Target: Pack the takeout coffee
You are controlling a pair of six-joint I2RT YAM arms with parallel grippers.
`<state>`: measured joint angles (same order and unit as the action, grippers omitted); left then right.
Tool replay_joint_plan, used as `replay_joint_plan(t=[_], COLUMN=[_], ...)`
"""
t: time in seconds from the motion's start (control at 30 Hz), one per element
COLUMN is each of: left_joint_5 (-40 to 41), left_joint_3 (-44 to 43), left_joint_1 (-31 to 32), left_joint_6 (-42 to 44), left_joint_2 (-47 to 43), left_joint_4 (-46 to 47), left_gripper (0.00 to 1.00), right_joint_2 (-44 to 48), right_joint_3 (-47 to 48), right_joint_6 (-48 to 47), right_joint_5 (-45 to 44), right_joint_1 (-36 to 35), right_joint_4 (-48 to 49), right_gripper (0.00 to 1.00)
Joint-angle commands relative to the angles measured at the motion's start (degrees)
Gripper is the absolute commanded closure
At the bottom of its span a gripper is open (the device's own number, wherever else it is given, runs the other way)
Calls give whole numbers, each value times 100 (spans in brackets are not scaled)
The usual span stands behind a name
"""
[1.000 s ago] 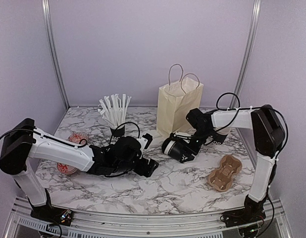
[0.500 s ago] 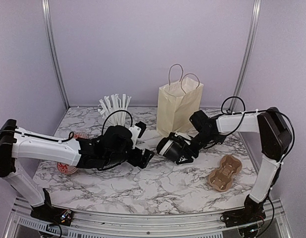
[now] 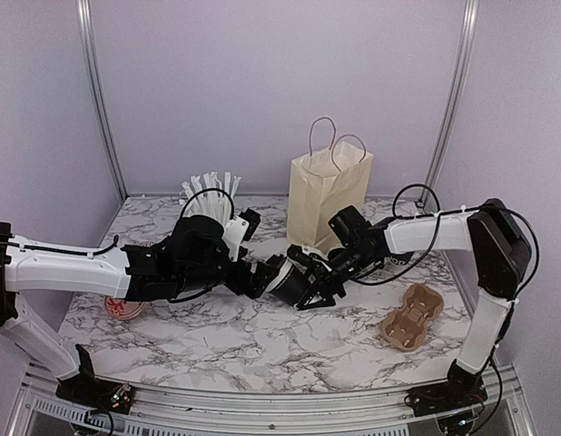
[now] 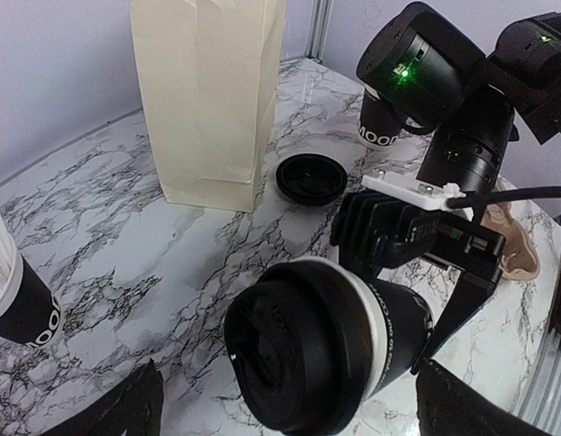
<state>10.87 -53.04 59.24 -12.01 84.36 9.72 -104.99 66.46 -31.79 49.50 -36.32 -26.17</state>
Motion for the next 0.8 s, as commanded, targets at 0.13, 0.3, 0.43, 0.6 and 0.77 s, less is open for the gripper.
replay_joint_plan(t=[0.13,0.3,0.43,0.6,0.77], left_joint_5=[-527,-612,-615,-425,-322], left_joint_3=[29,72,91,83,203], left_joint_1=[-18,-18,-18,-9,6], left_joint_6=[268,68,29,130,235], left_joint_2=[-155,-160,-76,73,69], left_joint_4=[-229,-417,-410,-519,-801], left_gripper=[15,28,35,44,51], right_joint_2=[71,34,-24,-270,-637], right_joint_3=[380,427,461,561,786], right_joint_6=[-30,63,67,103,278], right_joint_5=[335,291,180,44,32], right_joint_1=[-372,-380,-448,-627,-635], right_joint_4=[174,239,278,414,645], right_gripper=[31,31,31,30,25])
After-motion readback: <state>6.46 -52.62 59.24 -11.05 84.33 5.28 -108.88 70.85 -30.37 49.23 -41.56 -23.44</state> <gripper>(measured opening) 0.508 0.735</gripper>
